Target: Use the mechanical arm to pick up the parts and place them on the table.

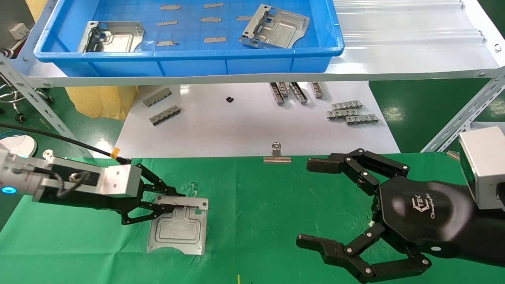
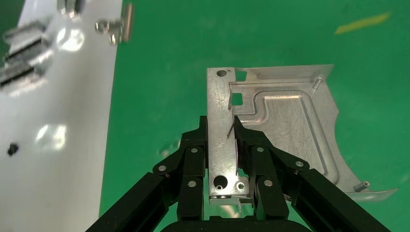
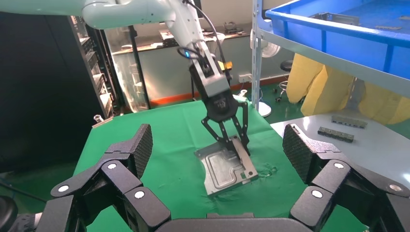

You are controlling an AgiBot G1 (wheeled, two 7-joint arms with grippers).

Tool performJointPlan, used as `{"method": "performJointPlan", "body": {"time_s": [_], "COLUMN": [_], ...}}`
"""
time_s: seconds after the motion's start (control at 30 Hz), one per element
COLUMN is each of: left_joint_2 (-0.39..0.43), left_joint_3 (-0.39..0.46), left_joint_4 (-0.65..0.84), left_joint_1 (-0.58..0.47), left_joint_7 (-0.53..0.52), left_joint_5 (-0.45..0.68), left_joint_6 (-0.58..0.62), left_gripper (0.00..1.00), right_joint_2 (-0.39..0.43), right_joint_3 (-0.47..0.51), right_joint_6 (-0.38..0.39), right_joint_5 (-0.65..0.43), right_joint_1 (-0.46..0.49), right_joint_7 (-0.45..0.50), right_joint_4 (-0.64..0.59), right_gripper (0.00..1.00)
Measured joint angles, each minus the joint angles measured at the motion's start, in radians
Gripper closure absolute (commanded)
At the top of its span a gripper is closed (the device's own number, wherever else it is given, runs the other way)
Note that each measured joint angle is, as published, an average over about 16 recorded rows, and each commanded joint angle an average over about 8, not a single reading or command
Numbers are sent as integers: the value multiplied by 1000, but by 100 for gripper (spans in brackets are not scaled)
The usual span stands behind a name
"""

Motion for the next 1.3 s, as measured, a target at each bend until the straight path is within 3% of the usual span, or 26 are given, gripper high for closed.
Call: {"method": "performJointPlan", "body": {"time_s": [0.13, 0.2, 0.63, 1.0, 1.3], "left_joint_2": [24, 34, 58, 29, 11], "left_joint_3": [15, 18, -10, -66, -92], "left_joint_4": [50, 74, 184, 216, 195], "left_joint_1": [6, 7, 11, 56, 90], "left_joint_7": [41, 58, 124, 59, 15], "left_joint_5": [20, 25, -15, -114, -158], "left_joint_6": [-29, -44, -37, 61, 74], "left_gripper": [17, 1, 0, 0, 0], "right_joint_2": [0, 0, 0, 0, 0], "right_joint_3": [0, 0, 0, 0, 0], "right_joint_6": [0, 0, 0, 0, 0], "right_joint_5": [0, 0, 0, 0, 0], "right_joint_1": [0, 0, 0, 0, 0], "right_joint_7": [0, 0, 0, 0, 0], "right_joint_4": [0, 0, 0, 0, 0], "right_gripper": [0, 0, 0, 0, 0]}}
